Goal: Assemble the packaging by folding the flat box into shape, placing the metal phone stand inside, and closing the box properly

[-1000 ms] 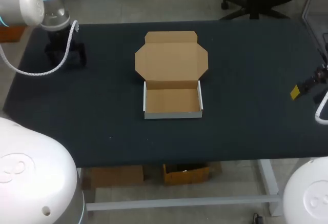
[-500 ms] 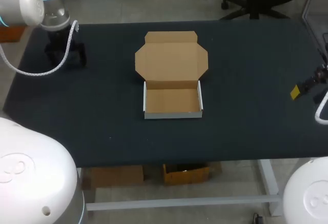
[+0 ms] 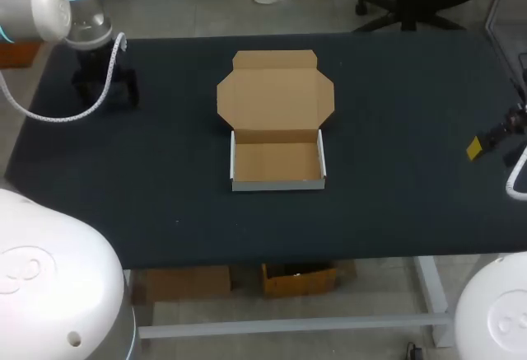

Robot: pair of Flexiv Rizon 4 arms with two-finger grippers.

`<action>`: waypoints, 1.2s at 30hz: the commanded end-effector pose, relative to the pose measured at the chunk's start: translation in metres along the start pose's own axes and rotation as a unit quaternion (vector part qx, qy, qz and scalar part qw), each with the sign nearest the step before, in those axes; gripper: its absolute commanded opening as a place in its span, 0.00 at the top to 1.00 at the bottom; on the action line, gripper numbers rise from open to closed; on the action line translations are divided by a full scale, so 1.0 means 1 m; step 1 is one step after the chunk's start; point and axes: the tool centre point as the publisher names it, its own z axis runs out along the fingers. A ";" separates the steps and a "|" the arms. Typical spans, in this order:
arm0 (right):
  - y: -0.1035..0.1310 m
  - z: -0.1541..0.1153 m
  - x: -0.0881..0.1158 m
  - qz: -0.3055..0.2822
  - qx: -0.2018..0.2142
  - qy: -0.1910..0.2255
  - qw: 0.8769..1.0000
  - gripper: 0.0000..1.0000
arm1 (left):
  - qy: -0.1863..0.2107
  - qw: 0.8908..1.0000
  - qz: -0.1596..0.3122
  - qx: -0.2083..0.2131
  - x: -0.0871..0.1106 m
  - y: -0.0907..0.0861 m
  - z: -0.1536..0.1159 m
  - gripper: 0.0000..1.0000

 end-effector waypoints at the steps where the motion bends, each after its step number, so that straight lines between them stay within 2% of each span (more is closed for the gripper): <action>1: 0.000 -0.002 0.001 0.000 0.002 0.001 1.000 0.00 | -0.002 1.000 0.000 -0.002 0.000 -0.002 0.000 0.00; 14: 0.000 -0.002 0.001 0.000 0.002 0.001 1.000 0.00 | -0.006 1.000 0.002 0.003 0.012 -0.012 0.003 0.00; 25: 0.000 -0.002 0.001 0.000 0.002 0.001 1.000 0.00 | -0.005 1.000 -0.005 0.010 0.005 -0.017 0.003 0.00; 36: 0.000 -0.002 0.001 0.000 0.002 0.001 1.000 0.00 | -0.010 1.000 -0.006 0.016 0.003 -0.031 0.004 0.00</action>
